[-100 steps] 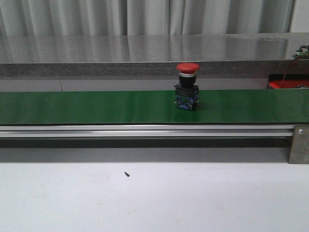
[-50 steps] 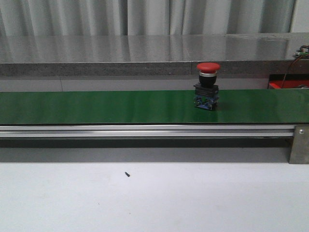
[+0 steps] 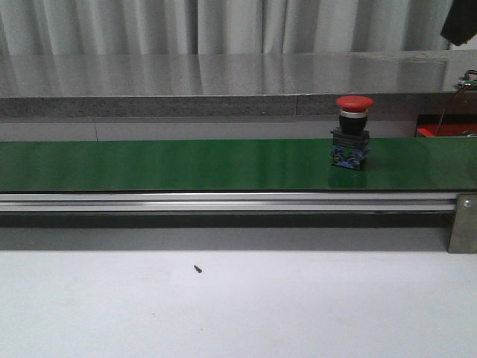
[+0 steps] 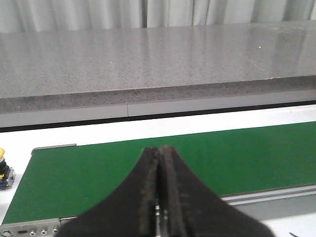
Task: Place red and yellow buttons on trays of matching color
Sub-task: 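Grasp the second red button at the belt's end with the right gripper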
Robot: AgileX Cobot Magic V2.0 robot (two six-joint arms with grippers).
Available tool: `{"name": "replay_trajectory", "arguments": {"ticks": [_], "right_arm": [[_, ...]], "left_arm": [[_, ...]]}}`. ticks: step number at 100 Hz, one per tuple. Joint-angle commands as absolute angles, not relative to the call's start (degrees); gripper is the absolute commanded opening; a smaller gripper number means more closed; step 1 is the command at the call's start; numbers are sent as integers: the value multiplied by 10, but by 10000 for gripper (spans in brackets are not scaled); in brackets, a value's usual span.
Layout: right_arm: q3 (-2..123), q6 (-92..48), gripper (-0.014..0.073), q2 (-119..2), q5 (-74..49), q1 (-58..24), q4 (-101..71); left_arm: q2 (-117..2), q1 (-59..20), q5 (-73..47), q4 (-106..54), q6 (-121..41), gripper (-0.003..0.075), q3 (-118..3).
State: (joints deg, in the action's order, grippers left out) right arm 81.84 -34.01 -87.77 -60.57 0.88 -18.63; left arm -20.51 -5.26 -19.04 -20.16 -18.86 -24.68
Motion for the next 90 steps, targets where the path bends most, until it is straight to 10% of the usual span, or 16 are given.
{"name": "replay_trajectory", "arguments": {"ticks": [1,76,90], "right_arm": [[831,-352,570,-865,-569,-4,-183],[834,-353,568,-995,-503,-37,-183],[835,-353,448,-995,-501,-37,-181]], "left_arm": [[-208,-57,-152,-213,-189,-20,-263],[-208,-57,-152,-213,-189,-20,-263],[-208,-57,-152,-213,-189,-19,-263]]}}
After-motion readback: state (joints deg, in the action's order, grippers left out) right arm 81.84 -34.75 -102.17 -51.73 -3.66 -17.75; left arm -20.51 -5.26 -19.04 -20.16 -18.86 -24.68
